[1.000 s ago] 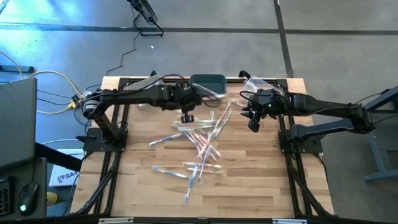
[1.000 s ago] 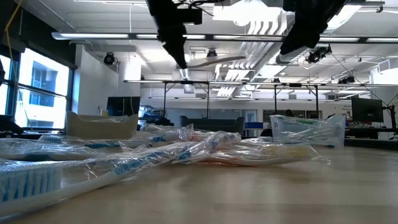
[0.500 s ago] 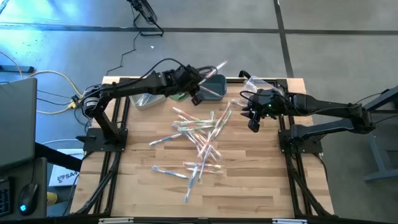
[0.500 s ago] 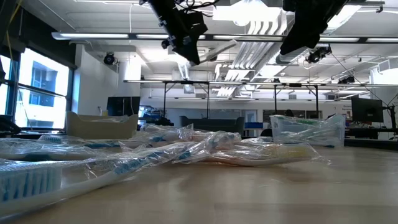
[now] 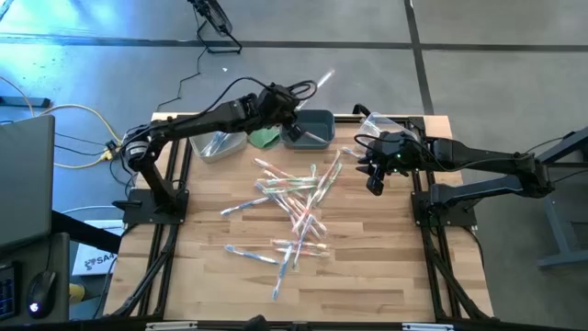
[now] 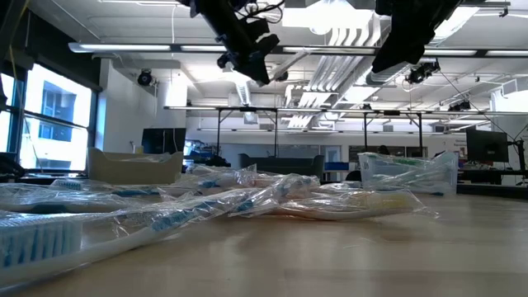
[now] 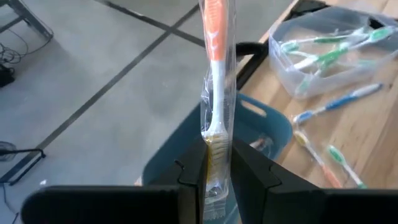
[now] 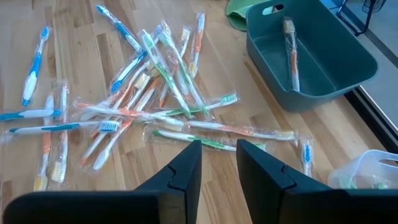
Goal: Pick & Place Toothbrushes
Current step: Put the orange toothbrush into the blue bin
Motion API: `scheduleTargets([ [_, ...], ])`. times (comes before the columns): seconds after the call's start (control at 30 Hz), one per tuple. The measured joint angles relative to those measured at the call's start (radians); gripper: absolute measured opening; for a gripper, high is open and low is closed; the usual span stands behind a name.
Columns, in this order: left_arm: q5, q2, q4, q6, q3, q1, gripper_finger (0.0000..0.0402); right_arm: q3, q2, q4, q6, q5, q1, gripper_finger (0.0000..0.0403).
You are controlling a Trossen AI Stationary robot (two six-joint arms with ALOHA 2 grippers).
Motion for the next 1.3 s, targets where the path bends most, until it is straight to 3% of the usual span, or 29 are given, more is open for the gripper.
scheduleTargets([
  [0.8, 0.038, 0.26, 0.069, 0.045, 0.0, 0.053, 0.0055, 0.0, 0.0, -0.004, -0.001, 0.004, 0.0, 0.0093],
  [1.3, 0.037, 0.357, -0.038, 0.076, 0.0, 0.053, 0.0055, 0.0, 0.0, -0.003, 0.001, 0.004, 0.0, 0.0093],
])
